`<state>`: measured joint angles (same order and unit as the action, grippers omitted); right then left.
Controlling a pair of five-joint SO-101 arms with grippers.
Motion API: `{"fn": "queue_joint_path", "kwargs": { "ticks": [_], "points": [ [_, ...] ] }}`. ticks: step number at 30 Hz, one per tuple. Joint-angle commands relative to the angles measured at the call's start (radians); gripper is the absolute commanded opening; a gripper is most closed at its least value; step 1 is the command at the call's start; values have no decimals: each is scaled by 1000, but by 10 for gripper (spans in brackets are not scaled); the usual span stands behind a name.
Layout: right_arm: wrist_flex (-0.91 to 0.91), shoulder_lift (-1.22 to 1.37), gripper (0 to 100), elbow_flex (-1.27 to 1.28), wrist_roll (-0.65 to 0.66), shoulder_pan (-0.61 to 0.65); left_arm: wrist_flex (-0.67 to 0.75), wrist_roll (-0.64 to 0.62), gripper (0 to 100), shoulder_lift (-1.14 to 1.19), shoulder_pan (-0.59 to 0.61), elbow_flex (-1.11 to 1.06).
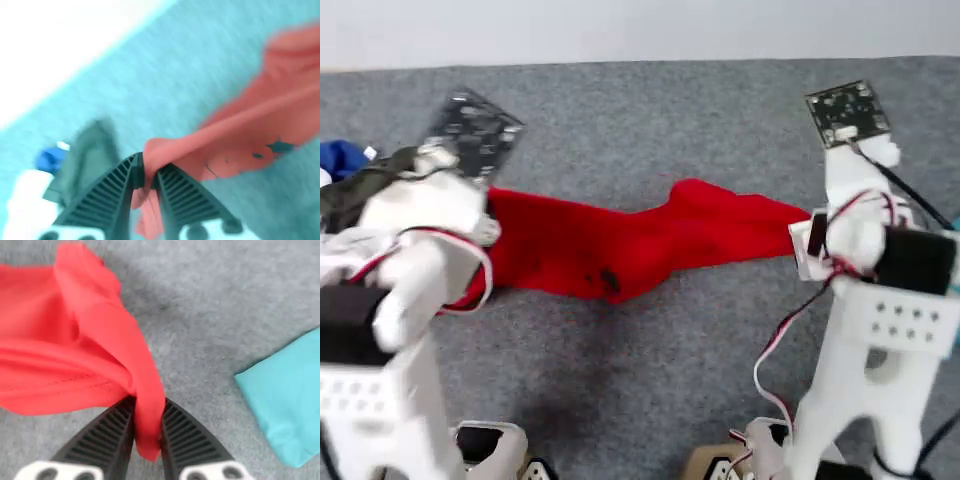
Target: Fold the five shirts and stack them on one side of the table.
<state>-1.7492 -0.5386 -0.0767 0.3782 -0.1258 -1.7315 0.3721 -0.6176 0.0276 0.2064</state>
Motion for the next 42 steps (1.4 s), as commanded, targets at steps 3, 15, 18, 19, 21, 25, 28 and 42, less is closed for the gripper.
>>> {"fn": "queue_joint_path", "kwargs": {
  "ticks": [3,15,18,19,21,25,28,42],
  "points": [
    [30,-179,9,-54,-17,-13,83,-9,3,-84,18,173],
    [179,-481,9,-52,-9,-21,227,0,3,-295,23,182],
    [239,-552,8,-52,0,-22,222,55,3,-322,23,182],
    [254,-573,8,-52,18,-35,222,75,3,-334,23,182],
    [298,-605,8,-52,51,-84,222,124,3,-362,23,183],
    [395,-648,9,-52,104,-139,221,215,3,-427,23,182],
    [478,-670,9,-52,144,-140,221,259,3,-466,25,180],
    [797,-687,9,-52,288,-142,278,365,3,-517,137,180]
  ]
}}
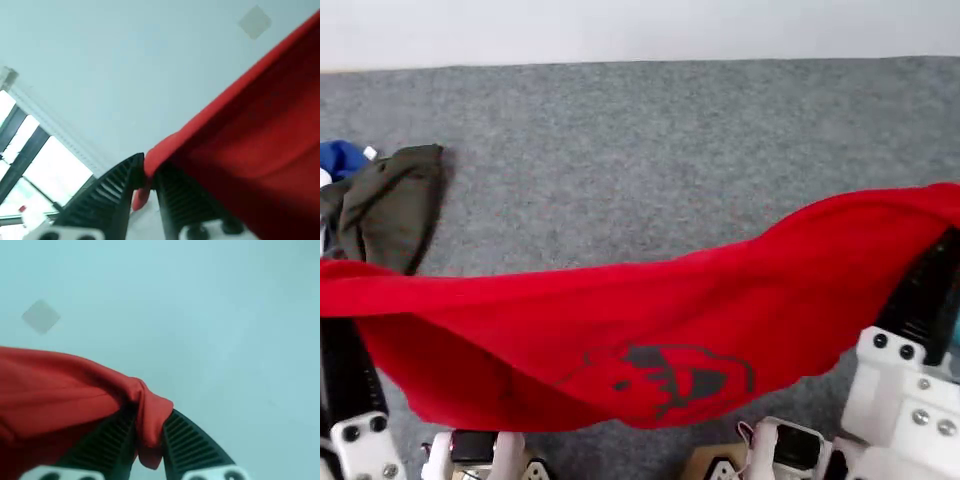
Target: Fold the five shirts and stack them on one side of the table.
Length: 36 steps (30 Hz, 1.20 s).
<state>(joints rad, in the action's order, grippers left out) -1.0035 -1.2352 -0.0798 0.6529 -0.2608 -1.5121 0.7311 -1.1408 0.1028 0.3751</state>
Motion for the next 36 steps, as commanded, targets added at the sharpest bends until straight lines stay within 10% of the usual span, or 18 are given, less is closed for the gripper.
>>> {"fn": "queue_joint_path", "kwargs": {
  "ticks": [1,21,36],
  "points": [
    [59,10,9,-48,9,-7,81,6,3,8,78,12],
    [245,110,9,-40,12,-5,150,-106,3,6,89,-124],
    [251,487,9,104,11,94,517,-147,3,14,83,-848]
  ]
}}
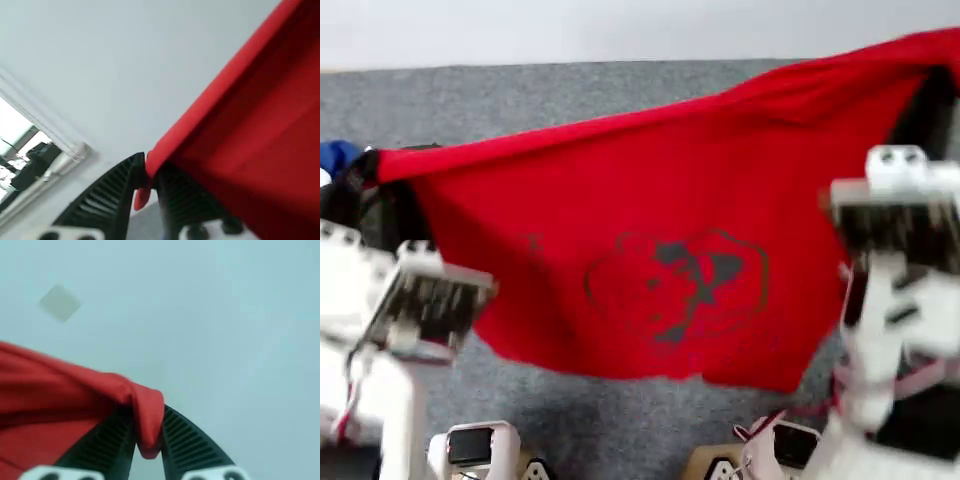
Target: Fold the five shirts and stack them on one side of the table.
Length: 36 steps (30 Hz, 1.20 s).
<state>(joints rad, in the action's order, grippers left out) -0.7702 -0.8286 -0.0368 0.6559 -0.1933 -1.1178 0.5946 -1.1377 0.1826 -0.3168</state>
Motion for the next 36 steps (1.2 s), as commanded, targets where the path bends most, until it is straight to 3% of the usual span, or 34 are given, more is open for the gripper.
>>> {"fn": "queue_joint_path", "kwargs": {
  "ticks": [1,8,14,18,25,36],
  "points": [
    [25,101,9,104,9,47,173,-11,3,11,3,-223],
    [372,288,9,489,8,111,646,-9,3,51,-25,-719],
    [558,490,9,559,5,139,925,-9,3,301,-69,-809],
    [604,608,9,494,3,150,1017,-12,3,526,-63,-697],
    [607,843,9,250,3,177,1025,-12,3,905,-61,-371],
    [598,1376,9,-445,8,203,979,-12,3,1433,-6,196]
  ]
}}
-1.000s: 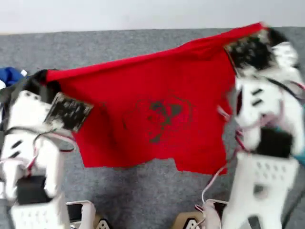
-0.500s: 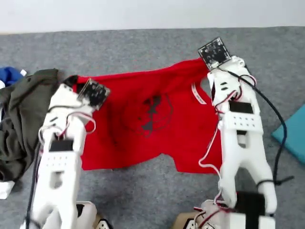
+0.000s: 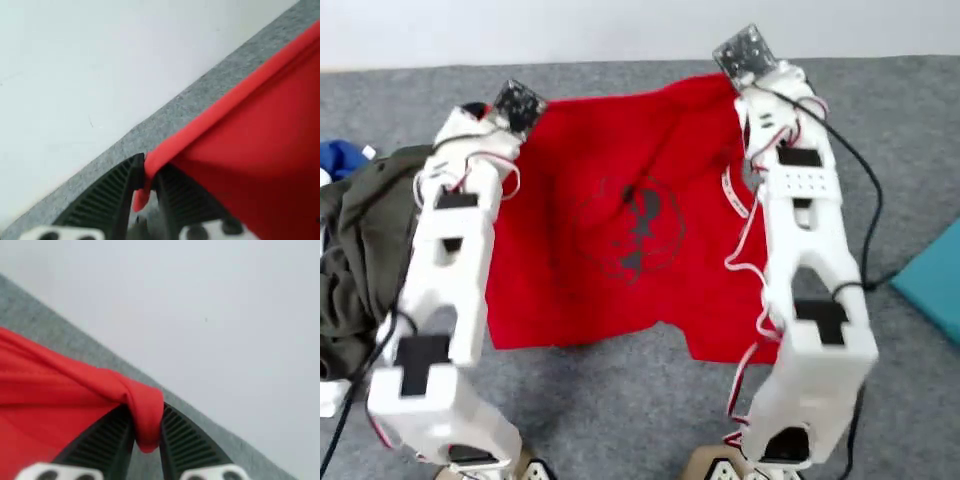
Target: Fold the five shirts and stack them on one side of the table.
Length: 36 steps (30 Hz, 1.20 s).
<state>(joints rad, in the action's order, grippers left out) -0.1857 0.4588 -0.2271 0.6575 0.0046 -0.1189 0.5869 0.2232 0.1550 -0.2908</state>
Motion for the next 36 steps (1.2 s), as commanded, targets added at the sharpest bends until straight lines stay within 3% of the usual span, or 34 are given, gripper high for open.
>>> {"fn": "queue_joint_path", "kwargs": {
  "ticks": [1,12,19,29,36],
  "points": [
    [12,140,9,-325,8,5,-49,-5,3,106,23,222],
    [-179,561,9,-928,64,24,-361,-5,3,345,21,605],
    [-515,665,9,-1180,66,19,-713,12,3,353,26,722],
    [-981,677,9,-1303,193,15,-1297,282,3,353,3,869],
    [-1308,677,9,-1387,252,15,-1588,486,3,354,-17,928]
  ]
}}
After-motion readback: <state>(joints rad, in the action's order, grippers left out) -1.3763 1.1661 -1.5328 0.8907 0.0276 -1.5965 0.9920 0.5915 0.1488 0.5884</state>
